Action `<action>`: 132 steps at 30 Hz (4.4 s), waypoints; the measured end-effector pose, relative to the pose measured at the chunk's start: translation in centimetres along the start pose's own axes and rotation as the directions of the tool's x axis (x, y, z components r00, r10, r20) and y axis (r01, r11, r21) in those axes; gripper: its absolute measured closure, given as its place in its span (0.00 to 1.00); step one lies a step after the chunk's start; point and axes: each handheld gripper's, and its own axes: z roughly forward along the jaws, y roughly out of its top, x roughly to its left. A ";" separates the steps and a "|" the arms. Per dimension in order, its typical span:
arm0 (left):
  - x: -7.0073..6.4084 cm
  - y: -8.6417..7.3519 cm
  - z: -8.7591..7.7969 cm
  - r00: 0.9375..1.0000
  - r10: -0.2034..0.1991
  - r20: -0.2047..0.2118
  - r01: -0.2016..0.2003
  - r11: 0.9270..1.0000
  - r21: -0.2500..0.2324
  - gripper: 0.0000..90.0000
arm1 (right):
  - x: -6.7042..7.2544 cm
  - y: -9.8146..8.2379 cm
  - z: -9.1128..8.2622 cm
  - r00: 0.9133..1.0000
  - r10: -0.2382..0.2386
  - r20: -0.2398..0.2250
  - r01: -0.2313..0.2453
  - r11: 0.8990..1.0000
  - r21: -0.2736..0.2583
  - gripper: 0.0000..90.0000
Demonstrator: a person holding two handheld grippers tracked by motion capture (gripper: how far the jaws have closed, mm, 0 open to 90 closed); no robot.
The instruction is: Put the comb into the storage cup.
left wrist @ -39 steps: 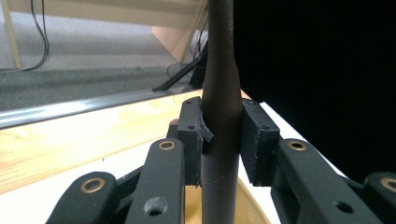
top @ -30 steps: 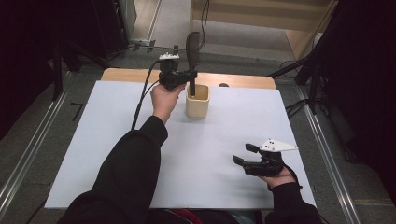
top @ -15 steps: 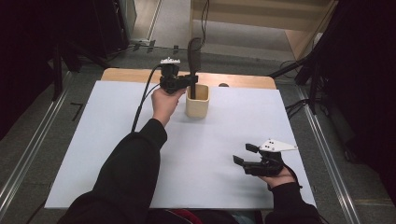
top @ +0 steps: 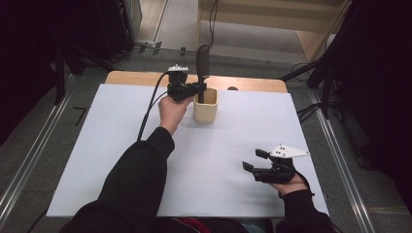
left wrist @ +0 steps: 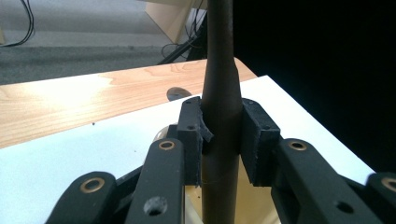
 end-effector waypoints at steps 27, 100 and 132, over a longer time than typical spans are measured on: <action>0.5 -0.8 -1.8 1.000 0.028 0.002 -0.028 1.000 0.001 0.40 | 0.1 0.1 0.1 1.000 -0.007 -0.003 0.007 1.000 0.000 0.26; -0.2 -8.8 -10.3 0.989 0.019 0.144 -0.044 0.985 0.170 0.34 | 0.3 0.1 0.3 1.000 -0.010 0.013 0.010 1.000 0.025 0.26; -1.7 -11.6 -14.8 0.988 0.042 0.152 -0.073 0.976 0.206 0.32 | 0.2 0.0 0.4 1.000 -0.007 -0.001 0.007 1.000 0.030 0.27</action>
